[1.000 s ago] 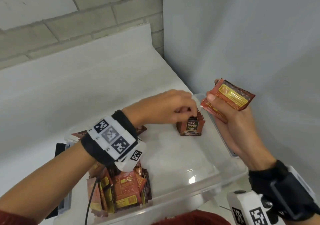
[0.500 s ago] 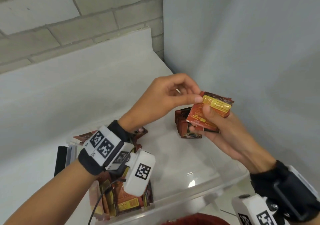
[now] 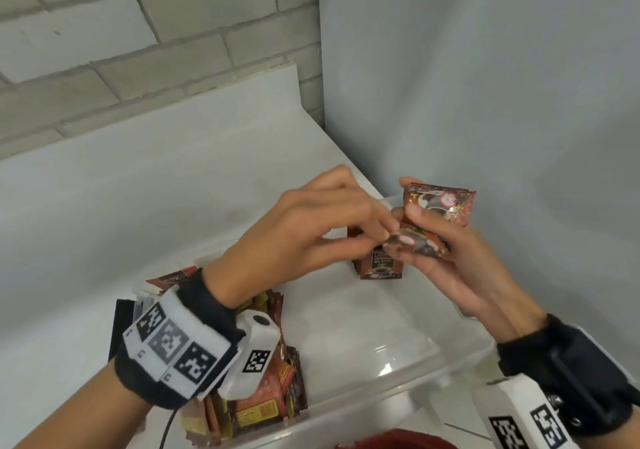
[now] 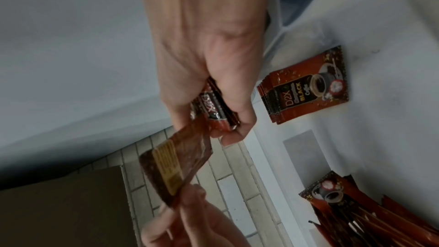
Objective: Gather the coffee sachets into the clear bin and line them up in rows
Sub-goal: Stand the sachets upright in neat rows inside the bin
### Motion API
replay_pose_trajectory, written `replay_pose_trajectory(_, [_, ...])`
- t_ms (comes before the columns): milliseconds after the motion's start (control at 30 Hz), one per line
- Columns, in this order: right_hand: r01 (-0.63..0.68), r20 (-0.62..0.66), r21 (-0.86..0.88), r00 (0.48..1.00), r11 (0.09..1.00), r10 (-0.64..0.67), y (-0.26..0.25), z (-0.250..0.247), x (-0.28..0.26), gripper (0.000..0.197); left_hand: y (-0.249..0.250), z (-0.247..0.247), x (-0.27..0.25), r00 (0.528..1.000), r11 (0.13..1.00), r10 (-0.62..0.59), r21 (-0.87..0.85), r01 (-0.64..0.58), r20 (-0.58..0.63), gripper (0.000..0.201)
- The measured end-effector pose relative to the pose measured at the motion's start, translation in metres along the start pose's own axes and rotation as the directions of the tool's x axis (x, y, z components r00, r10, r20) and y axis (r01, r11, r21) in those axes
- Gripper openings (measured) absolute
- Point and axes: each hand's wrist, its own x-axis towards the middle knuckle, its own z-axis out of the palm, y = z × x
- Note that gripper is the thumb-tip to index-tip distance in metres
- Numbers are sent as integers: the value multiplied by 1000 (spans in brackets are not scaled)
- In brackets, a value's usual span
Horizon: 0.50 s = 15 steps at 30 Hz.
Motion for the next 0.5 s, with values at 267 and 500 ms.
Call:
replay_pose_trajectory(267, [34,-23,-105,999,994,-37,-1,2,1,29,-5,-2,-22,972,980,-170,-74,183,159,23])
replay_pose_trajectory(500, [61,41,-182,998,982,-54,1,5,-1,60,-1,4,-5,813,719,-516,-378,583,270,42])
